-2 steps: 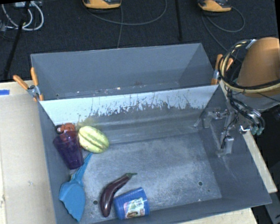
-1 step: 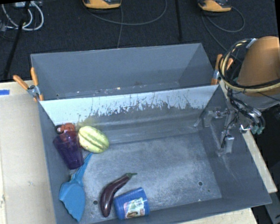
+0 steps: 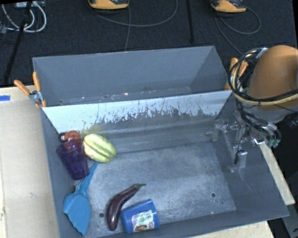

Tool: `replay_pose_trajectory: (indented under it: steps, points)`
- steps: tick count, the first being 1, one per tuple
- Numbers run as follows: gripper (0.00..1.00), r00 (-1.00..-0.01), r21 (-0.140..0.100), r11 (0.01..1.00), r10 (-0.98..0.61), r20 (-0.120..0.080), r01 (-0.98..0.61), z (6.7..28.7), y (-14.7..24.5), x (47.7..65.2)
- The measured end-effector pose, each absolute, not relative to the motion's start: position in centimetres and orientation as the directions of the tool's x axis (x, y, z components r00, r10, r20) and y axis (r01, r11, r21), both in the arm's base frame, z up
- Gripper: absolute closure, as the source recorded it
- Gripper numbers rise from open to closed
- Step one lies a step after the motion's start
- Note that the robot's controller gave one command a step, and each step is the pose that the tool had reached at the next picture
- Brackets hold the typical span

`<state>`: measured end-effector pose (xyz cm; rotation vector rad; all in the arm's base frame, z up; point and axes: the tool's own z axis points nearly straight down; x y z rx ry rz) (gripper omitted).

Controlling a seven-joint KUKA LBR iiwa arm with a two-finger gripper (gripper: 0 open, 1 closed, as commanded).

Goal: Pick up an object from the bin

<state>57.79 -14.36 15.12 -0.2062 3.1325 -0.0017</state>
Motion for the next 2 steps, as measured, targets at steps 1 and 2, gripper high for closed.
replay_pose_trajectory:
  steps: [1,2]
  points:
    - [0.0,-0.976,0.002,0.976,-0.219,0.0,-0.219,17.05,-13.56,56.95]
    - [0.0,-1.0,-0.001,1.0,-0.002,-0.007,-0.002,16.08,-13.38,57.46]
